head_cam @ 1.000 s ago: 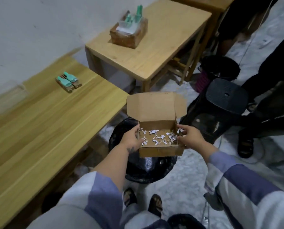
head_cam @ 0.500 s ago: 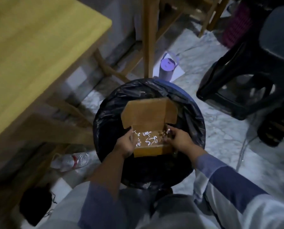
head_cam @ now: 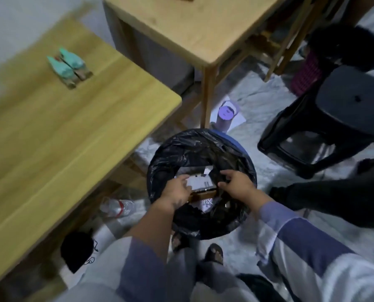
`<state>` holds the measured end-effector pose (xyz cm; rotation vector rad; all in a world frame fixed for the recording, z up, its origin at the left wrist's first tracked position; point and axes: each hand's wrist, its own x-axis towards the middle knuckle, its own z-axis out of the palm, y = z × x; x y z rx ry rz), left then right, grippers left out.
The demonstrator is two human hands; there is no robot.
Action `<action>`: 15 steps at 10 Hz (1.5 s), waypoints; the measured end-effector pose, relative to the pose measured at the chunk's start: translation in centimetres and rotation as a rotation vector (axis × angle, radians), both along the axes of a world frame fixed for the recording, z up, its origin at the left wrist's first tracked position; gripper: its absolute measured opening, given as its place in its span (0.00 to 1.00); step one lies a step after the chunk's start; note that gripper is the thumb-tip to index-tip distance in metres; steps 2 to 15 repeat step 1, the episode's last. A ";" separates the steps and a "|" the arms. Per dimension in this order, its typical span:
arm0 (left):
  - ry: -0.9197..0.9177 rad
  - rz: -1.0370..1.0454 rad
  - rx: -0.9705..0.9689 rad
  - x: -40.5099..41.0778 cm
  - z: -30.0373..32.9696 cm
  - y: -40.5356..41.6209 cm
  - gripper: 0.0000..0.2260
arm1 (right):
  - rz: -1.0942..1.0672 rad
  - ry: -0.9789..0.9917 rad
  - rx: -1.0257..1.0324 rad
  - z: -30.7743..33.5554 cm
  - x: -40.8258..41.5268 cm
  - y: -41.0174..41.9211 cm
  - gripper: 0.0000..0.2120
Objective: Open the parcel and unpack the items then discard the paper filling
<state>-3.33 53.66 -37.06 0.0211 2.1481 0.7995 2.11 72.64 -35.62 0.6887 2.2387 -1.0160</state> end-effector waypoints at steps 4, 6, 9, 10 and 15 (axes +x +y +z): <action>0.056 0.022 0.033 0.1 6.3 -0.7 0.17 | 0.019 0.052 0.011 6.4 -0.5 -0.4 0.23; 0.056 0.022 0.033 0.1 6.3 -0.7 0.17 | 0.019 0.052 0.011 6.4 -0.5 -0.4 0.23; 0.056 0.022 0.033 0.1 6.3 -0.7 0.17 | 0.019 0.052 0.011 6.4 -0.5 -0.4 0.23; 0.056 0.022 0.033 0.1 6.3 -0.7 0.17 | 0.019 0.052 0.011 6.4 -0.5 -0.4 0.23; 0.056 0.022 0.033 0.1 6.3 -0.7 0.17 | 0.019 0.052 0.011 6.4 -0.5 -0.4 0.23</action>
